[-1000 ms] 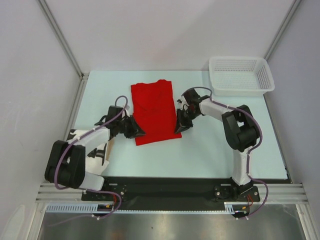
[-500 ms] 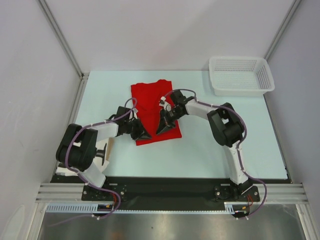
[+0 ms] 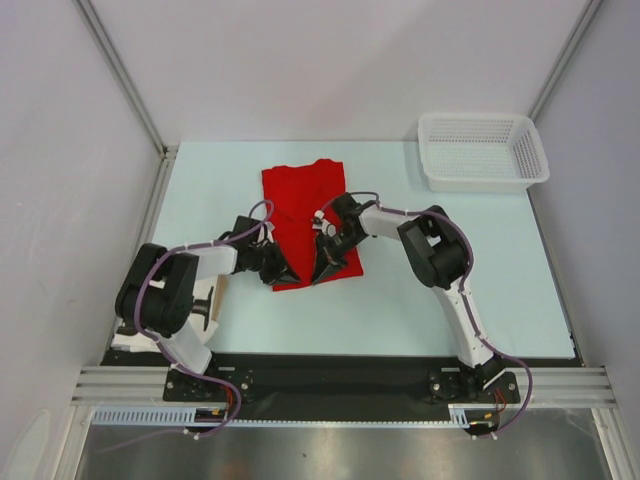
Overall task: Fold and stack the t-shirts
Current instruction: Fold the tshirt
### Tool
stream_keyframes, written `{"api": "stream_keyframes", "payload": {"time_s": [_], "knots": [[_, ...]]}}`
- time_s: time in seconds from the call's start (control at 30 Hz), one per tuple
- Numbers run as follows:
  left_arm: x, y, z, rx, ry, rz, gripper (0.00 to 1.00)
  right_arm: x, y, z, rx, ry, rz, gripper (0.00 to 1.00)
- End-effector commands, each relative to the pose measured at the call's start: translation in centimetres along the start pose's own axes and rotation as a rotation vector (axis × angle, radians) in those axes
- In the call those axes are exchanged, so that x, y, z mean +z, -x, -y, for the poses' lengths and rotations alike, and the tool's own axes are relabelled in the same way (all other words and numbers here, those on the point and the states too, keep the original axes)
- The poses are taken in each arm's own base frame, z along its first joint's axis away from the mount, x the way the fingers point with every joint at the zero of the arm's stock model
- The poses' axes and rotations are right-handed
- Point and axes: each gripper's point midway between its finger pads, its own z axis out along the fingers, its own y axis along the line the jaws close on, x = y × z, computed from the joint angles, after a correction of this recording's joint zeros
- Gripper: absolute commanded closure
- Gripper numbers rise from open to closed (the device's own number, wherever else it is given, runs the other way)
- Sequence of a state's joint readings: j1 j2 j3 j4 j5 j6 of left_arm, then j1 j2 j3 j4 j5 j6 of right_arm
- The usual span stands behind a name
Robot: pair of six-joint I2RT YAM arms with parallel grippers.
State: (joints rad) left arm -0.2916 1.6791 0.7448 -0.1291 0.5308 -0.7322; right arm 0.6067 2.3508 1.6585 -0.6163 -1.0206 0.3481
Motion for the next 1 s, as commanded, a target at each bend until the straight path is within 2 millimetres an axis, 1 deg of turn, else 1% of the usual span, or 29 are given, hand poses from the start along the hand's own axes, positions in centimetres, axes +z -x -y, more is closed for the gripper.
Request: {"api": "stream_keyframes", "payload": {"time_s": [0.0, 0.07, 0.13, 0.17, 0.2, 0.27, 0.3, 0.37, 0.43, 0.47, 0.57, 0.6, 0.7, 0.73, 0.77, 0.8, 0.83, 0.87, 0.9, 0.93, 0.97], "knots": [[0.2, 0.1, -1.5, 0.005, 0.026, 0.010, 0.90, -1.6, -0.3, 2.3, 0.047, -0.027, 0.018, 1.00], [0.1, 0.1, -2.1, -0.011, 0.033, 0.010, 0.90, -2.5, -0.5, 3.4, 0.072, -0.056, 0.026, 1.00], [-0.1, 0.1, -2.5, -0.017, 0.039, 0.016, 0.91, -3.0, -1.0, 4.4, 0.073, -0.080, 0.017, 1.00], [-0.2, 0.0, -2.7, -0.021, 0.044, 0.016, 0.91, -3.7, -1.3, 5.1, 0.091, -0.098, 0.020, 1.00], [-0.2, 0.0, -2.9, -0.020, 0.048, 0.017, 0.91, -3.9, -1.8, 5.8, 0.107, -0.110, 0.016, 1.00], [-0.5, -0.1, -3.1, -0.018, 0.052, 0.020, 0.91, -4.8, -2.0, 6.3, 0.108, -0.120, 0.038, 1.00], [-0.5, -0.2, -3.1, -0.018, 0.052, 0.019, 0.91, -5.5, -2.1, 6.9, 0.126, -0.124, 0.050, 1.00], [-0.6, -0.4, -3.4, -0.020, 0.056, 0.019, 0.91, -6.1, -3.2, 7.9, 0.131, -0.166, 0.039, 1.00], [-0.7, -0.5, -3.4, -0.015, 0.055, 0.018, 0.91, -6.9, -3.5, 8.5, 0.140, -0.179, 0.042, 1.00], [-0.7, -0.6, -3.6, -0.017, 0.056, 0.014, 0.91, -7.2, -4.1, 9.0, 0.153, -0.195, 0.040, 1.00], [-0.9, -0.9, -3.8, -0.024, 0.060, 0.013, 0.92, -8.6, -4.3, 10.3, 0.182, -0.235, 0.074, 1.00], [-1.0, -1.0, -3.9, -0.026, 0.060, 0.015, 0.92, -9.3, -4.2, 10.2, 0.180, -0.242, 0.092, 1.00], [-1.6, -1.1, -4.2, -0.028, 0.069, 0.028, 0.93, -11.2, -4.0, 10.8, 0.201, -0.261, 0.137, 1.00], [-2.1, -1.4, -4.4, -0.021, 0.083, 0.025, 0.93, -11.8, -4.0, 10.8, 0.204, -0.269, 0.148, 1.00], [-2.5, -1.0, -4.4, -0.005, 0.098, 0.042, 0.94, -12.7, -4.1, 11.3, 0.218, -0.298, 0.162, 1.00], [-3.2, -1.2, -4.1, 0.007, 0.103, 0.043, 0.94, -13.5, -3.8, 10.8, 0.189, -0.320, 0.185, 1.00], [-3.3, -1.4, -4.2, 0.002, 0.112, 0.033, 0.93, -14.0, -3.7, 10.6, 0.180, -0.342, 0.195, 1.00], [-4.3, -0.9, -2.9, 0.025, 0.080, 0.067, 0.92, -14.4, -3.5, 10.4, 0.164, -0.368, 0.211, 1.00], [-4.8, -0.8, -2.2, 0.031, 0.063, 0.077, 0.92, -15.0, -2.9, 9.4, 0.138, -0.366, 0.240, 1.00], [-5.9, -0.8, -1.1, 0.044, 0.038, 0.099, 0.91, -15.8, -2.2, 7.9, 0.124, -0.357, 0.285, 1.00], [-6.6, -0.3, -0.2, 0.057, 0.023, 0.119, 0.88, -16.2, -1.3, 7.0, 0.092, -0.351, 0.325, 1.00]]}}
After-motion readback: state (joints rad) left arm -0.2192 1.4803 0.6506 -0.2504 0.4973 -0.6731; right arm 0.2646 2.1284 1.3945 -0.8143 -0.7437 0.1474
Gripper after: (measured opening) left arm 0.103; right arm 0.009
